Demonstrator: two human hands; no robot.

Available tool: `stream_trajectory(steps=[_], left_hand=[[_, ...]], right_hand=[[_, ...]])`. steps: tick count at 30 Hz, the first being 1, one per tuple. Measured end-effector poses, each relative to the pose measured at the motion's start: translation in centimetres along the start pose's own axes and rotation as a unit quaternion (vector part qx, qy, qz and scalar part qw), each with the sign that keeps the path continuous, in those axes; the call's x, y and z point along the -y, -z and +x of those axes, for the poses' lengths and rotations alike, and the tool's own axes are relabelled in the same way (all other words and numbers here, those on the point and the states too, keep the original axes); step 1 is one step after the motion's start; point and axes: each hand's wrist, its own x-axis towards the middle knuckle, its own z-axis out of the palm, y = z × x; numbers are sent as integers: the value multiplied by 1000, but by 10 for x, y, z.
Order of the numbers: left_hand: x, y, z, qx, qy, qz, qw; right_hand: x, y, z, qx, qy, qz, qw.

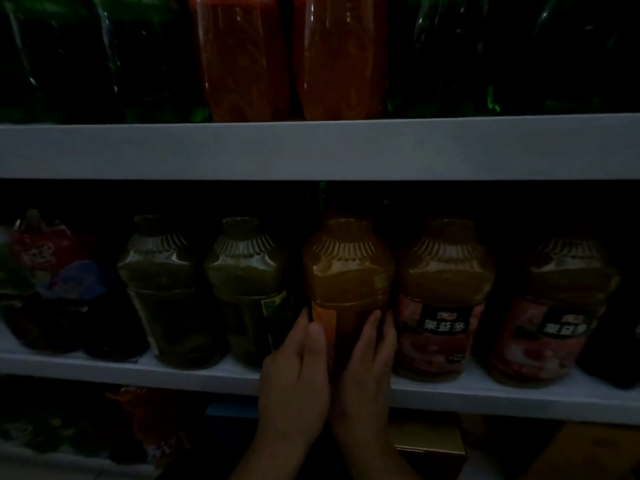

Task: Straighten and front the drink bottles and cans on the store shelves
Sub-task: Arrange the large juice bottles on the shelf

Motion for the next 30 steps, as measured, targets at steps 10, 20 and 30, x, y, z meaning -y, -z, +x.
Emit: stream_trajectory(steps=[10,20,30], left_hand=[[-26,30,47,-66,-81,221,970],[-73,23,92,32,-72,238,968],[-72,27,88,-23,-156,306,939]], right_hand=[[3,-5,2,-89,9,-7,996],[5,-19,5,-173,82,27,981],[-19,-5,7,-55,33,119,991]])
